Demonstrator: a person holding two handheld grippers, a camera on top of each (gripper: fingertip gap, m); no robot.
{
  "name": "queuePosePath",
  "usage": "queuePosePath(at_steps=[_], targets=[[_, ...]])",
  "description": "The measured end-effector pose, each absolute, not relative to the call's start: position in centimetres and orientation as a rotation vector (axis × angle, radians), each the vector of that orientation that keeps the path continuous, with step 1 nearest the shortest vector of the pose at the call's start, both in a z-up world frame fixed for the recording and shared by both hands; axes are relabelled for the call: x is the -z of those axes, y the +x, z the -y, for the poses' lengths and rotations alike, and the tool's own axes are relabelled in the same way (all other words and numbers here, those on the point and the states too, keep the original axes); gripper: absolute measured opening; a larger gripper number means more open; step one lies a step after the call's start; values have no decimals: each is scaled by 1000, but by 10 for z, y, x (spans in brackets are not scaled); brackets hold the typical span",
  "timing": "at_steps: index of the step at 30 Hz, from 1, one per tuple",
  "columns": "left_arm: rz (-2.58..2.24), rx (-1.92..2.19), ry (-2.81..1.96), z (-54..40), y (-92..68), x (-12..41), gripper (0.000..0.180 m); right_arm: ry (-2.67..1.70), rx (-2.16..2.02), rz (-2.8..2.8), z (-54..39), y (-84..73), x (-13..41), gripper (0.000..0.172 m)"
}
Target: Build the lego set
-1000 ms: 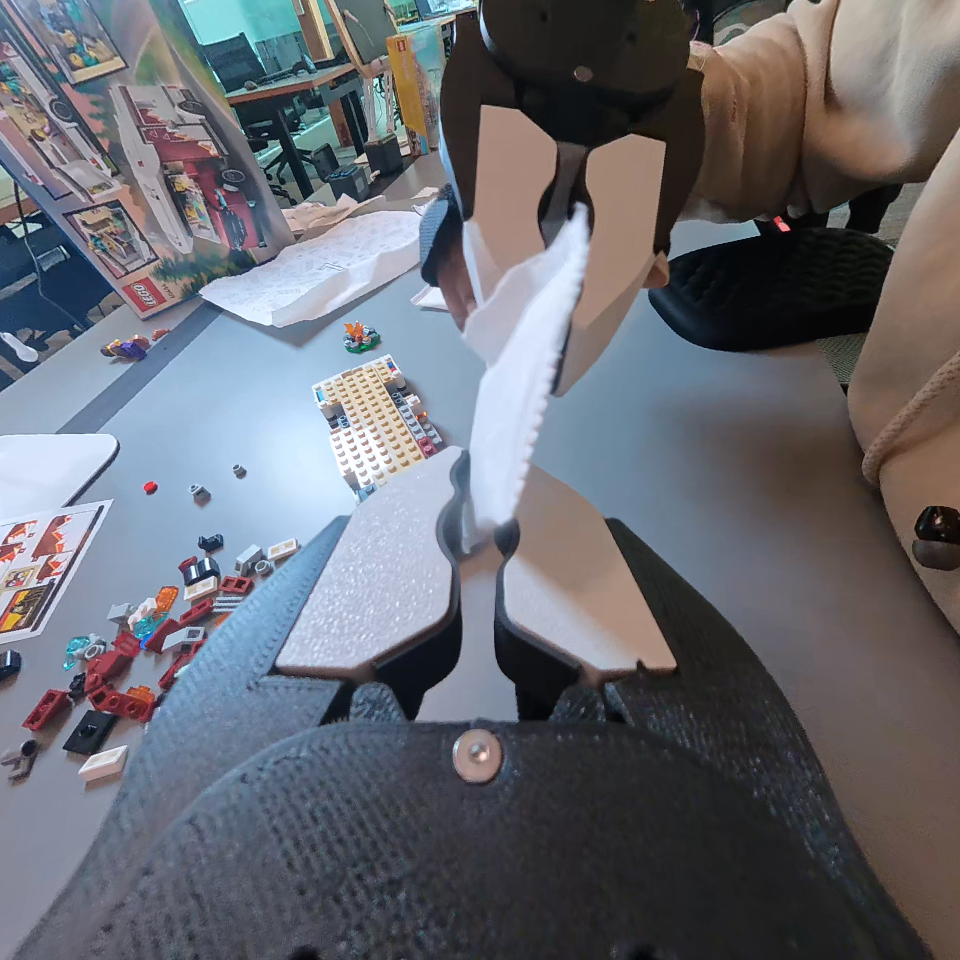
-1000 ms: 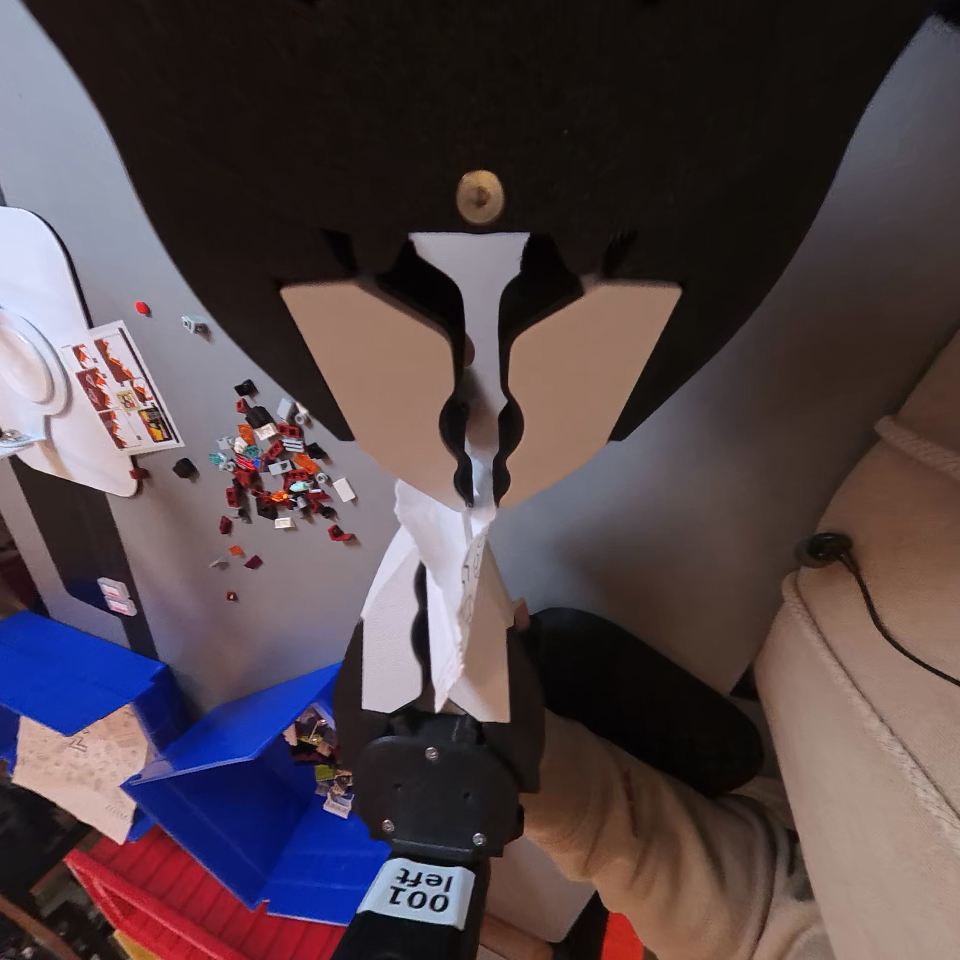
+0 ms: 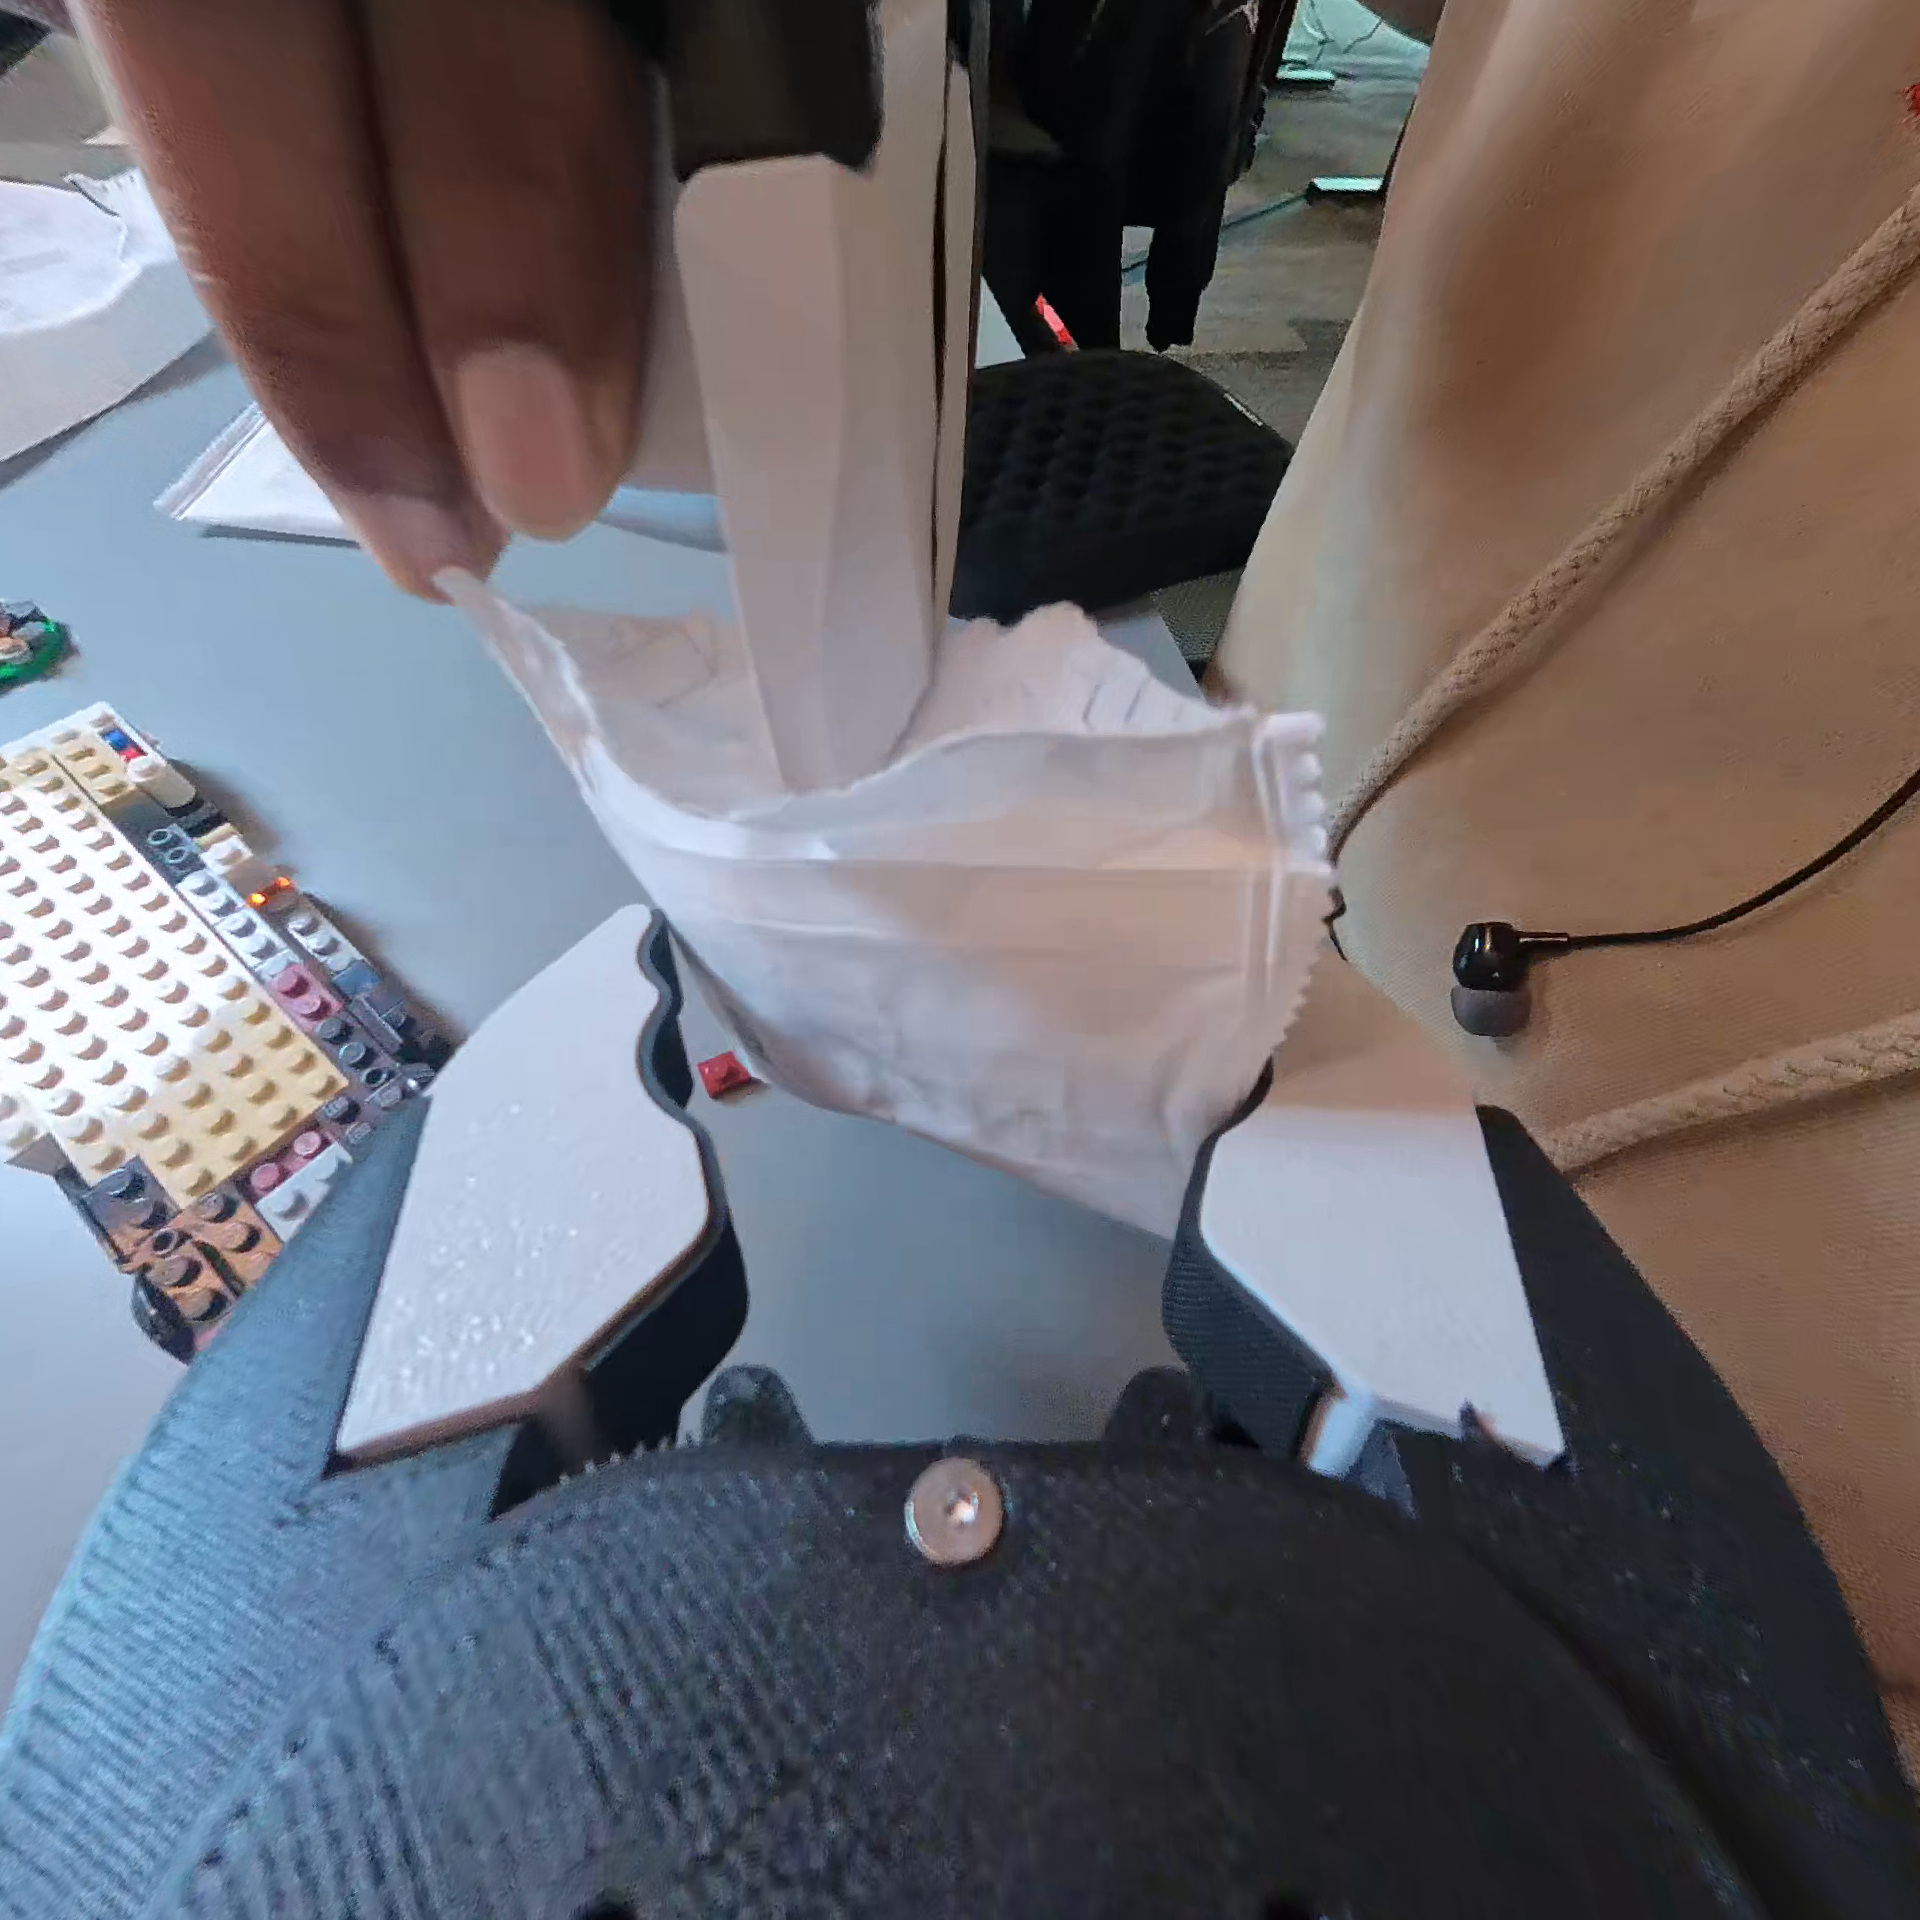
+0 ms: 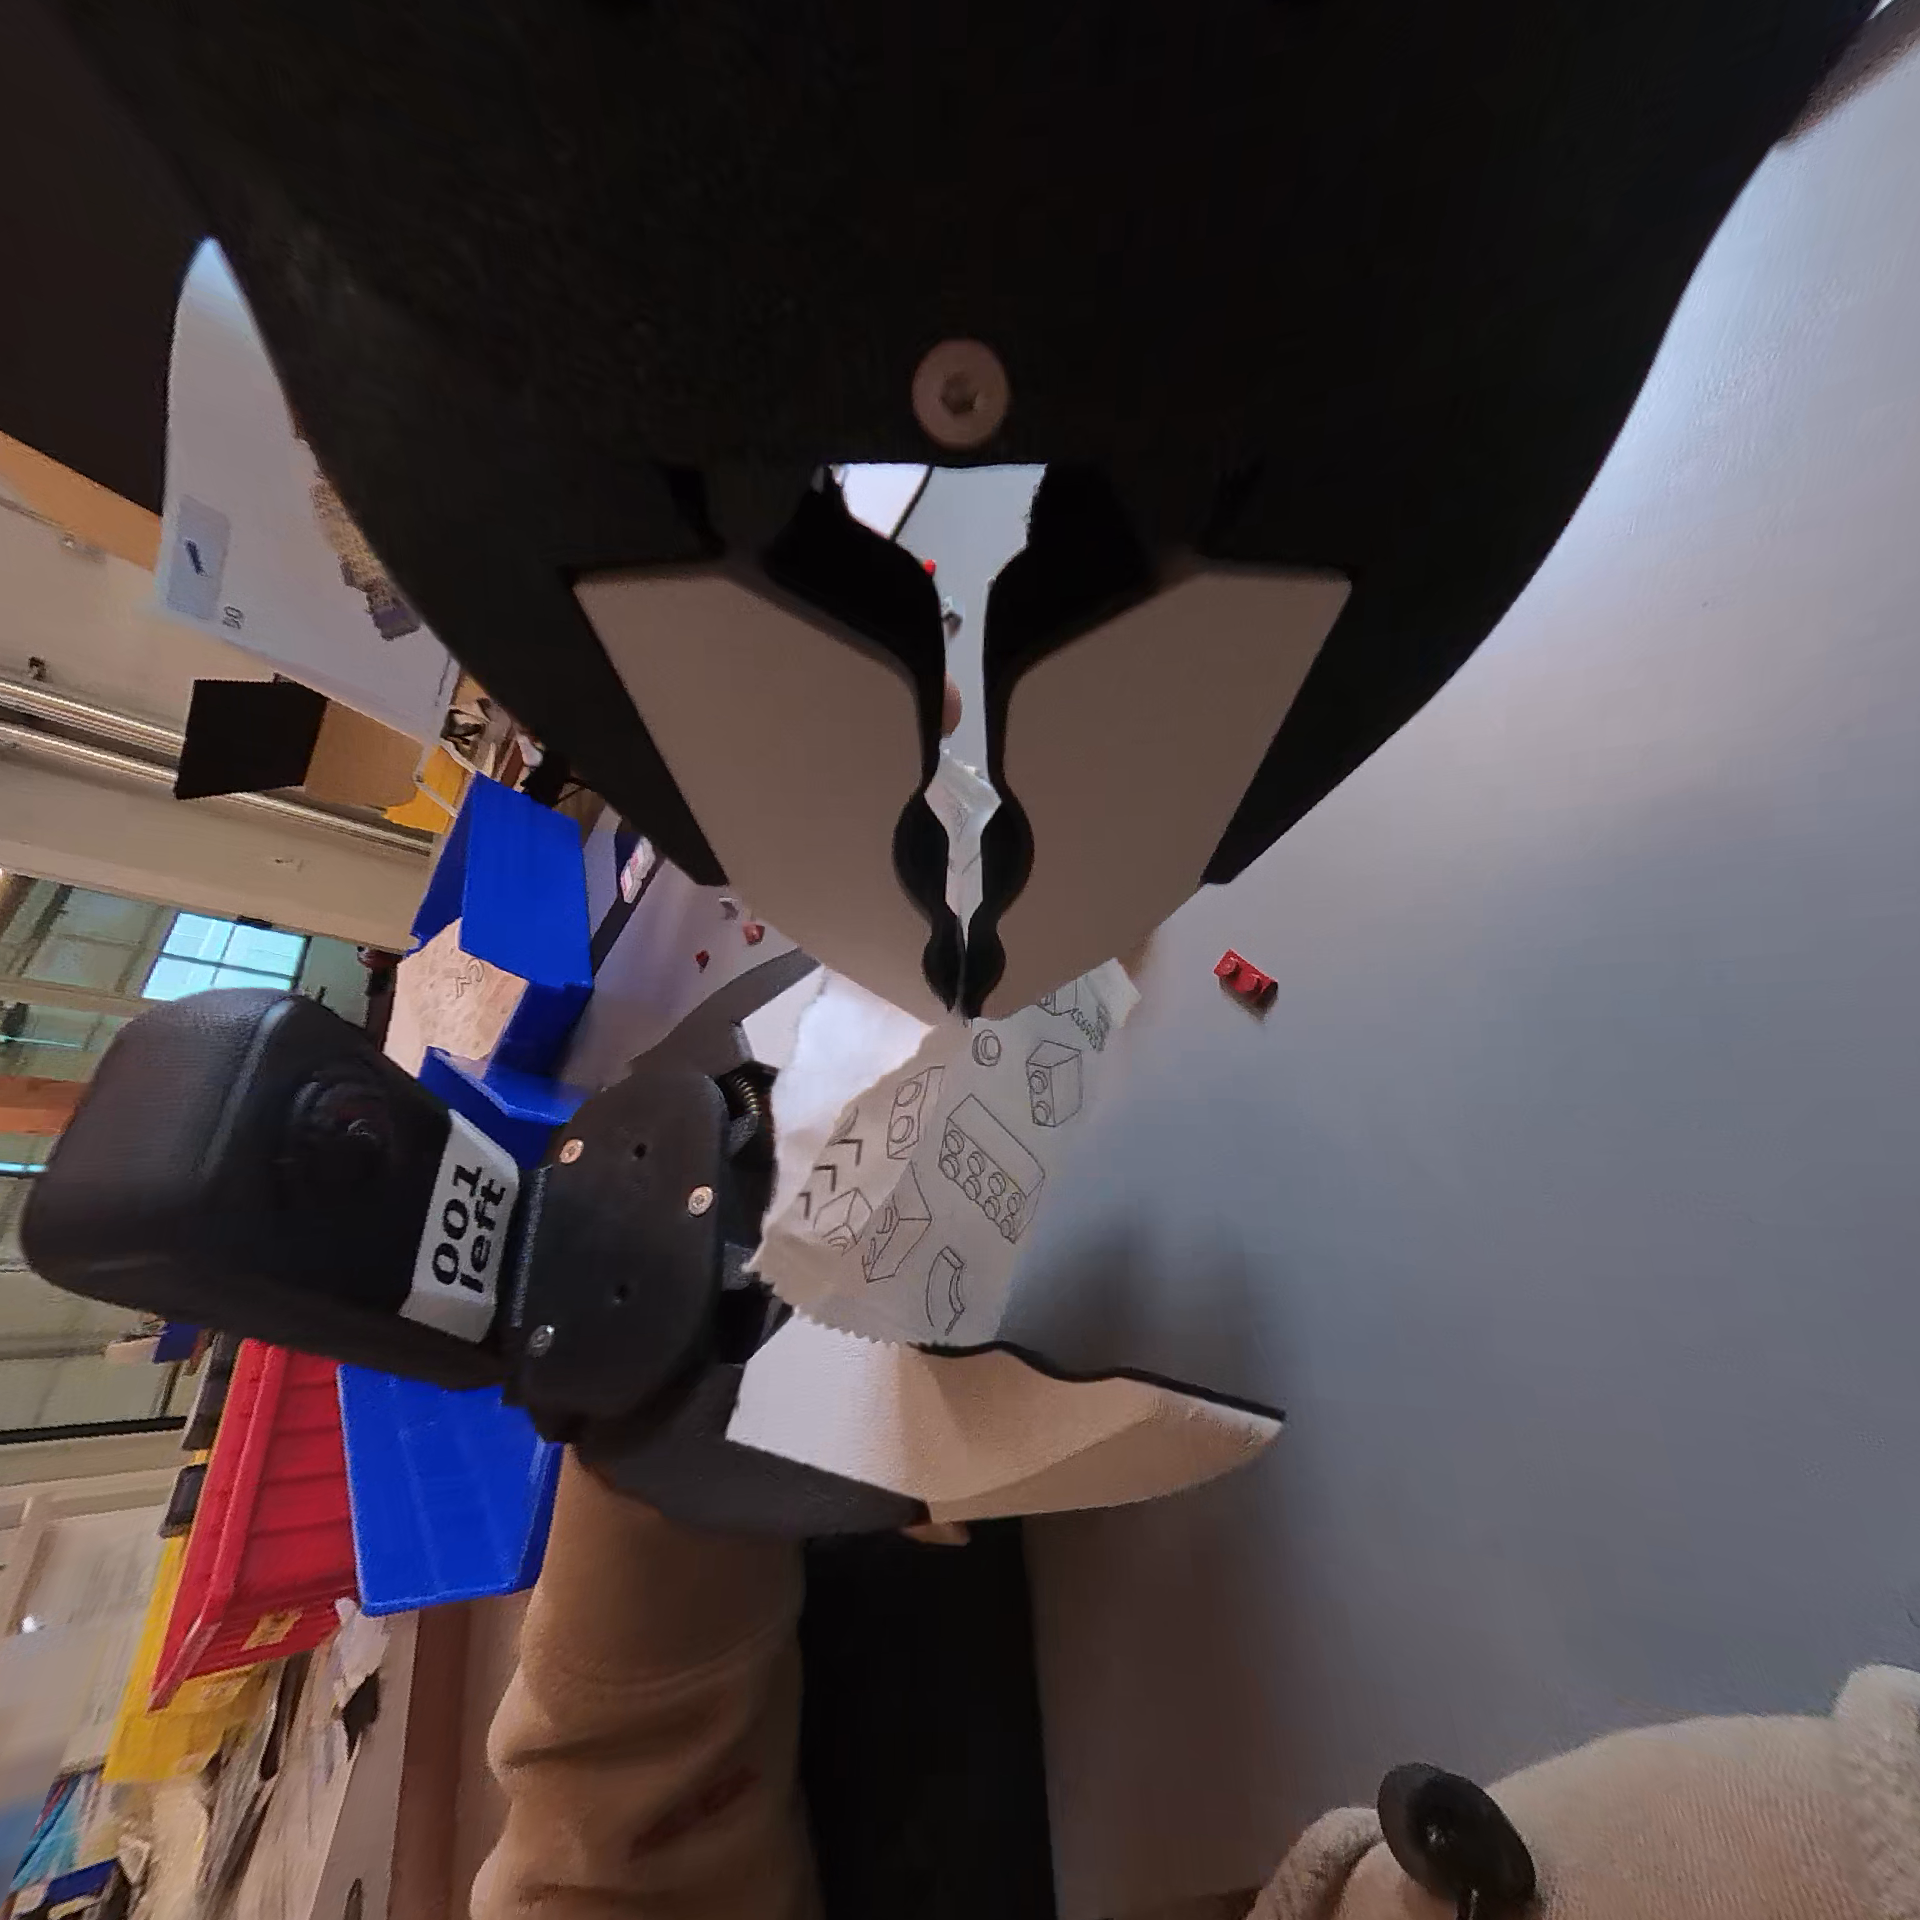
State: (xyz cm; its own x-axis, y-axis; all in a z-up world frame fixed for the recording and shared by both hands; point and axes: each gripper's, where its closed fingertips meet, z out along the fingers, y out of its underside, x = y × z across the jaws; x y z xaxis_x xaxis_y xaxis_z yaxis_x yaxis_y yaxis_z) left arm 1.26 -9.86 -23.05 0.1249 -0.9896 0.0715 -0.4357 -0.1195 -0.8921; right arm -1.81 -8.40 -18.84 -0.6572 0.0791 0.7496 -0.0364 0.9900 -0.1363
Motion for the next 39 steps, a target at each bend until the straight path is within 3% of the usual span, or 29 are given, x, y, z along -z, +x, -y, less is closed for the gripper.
queuePosePath(at_steps=[5, 10, 12, 15, 17, 21, 24, 26, 29, 33, 39], targets=[[-1286, 908, -1633, 88, 0, 220, 46, -90, -196, 2233, 83, -9, 186, 0], [-1253, 924, -1611, 84, -5, 212, 54, -205, -218, 2205, 77, -9, 184, 0], [-1219, 799, -1618, 73, -15, 208, 34, -383, -264, 2216, 68, -10, 187, 0], [-1173, 643, -1585, 64, -28, 199, 23, -636, -352, 2250, 57, -5, 198, 0], [-1148, 597, -1586, 62, -34, 196, 1, -797, -485, 2245, 59, -3, 203, 0], [-1192, 590, -1589, 67, -33, 205, 0, -1007, -731, 2265, 74, 2, 210, 2], [-1233, 604, -1596, 70, -34, 212, 0, -1183, -1030, 2291, 84, 12, 195, 26], [-1244, 626, -1590, 73, -31, 213, 0, -1268, -1151, 2216, 72, 11, 179, 29], [-1264, 621, -1578, 74, -30, 213, 0, -1345, -1231, 2103, 49, 3, 168, 25], [-1266, 620, -1574, 75, -29, 213, 0, -1344, -1136, 2209, 51, -2, 192, 22], [-1277, 624, -1562, 78, -26, 213, 0, -1365, -1092, 2332, 67, -5, 217, 0]])
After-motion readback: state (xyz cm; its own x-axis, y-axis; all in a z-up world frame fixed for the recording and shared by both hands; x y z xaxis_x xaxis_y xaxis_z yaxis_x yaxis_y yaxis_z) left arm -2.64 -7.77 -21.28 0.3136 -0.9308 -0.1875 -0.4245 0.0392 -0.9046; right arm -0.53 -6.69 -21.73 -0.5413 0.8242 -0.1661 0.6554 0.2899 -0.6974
